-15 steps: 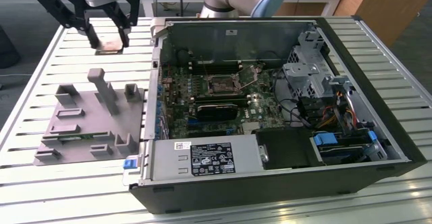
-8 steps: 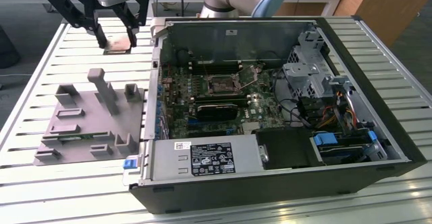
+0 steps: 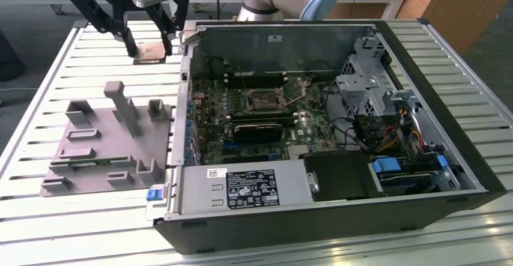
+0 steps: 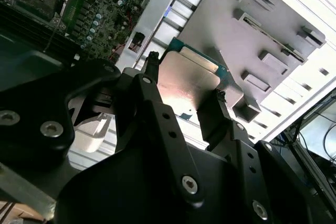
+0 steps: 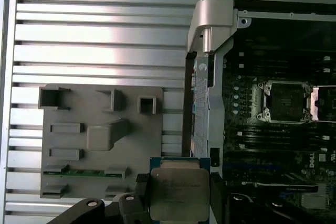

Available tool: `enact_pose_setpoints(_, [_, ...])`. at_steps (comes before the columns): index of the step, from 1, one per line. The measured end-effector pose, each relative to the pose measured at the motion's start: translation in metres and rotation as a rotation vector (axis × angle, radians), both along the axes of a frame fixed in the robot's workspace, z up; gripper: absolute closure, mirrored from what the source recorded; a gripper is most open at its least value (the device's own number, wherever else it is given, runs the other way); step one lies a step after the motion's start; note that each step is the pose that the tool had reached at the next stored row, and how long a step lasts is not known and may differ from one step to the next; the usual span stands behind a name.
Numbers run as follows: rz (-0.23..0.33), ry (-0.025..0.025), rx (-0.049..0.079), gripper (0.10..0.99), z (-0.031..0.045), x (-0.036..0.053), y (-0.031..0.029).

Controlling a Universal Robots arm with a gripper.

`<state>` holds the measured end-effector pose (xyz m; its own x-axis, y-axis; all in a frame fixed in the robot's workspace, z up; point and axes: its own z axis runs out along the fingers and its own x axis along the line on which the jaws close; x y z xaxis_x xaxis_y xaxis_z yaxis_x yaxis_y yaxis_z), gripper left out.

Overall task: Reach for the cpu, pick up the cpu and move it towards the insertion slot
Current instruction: 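Pick up the cpu and move it towards the insertion slot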

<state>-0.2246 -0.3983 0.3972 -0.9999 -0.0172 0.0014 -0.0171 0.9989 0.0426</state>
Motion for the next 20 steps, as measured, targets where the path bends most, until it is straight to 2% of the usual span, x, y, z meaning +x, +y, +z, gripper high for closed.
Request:
enact_pose_setpoints(11, [0.000,0.0000,0.000,0.545,0.0000,0.0186,0.0000])
enact_pose_setpoints(20, [0.000,0.0000,0.000,0.545,0.0000,0.0400,0.0000])
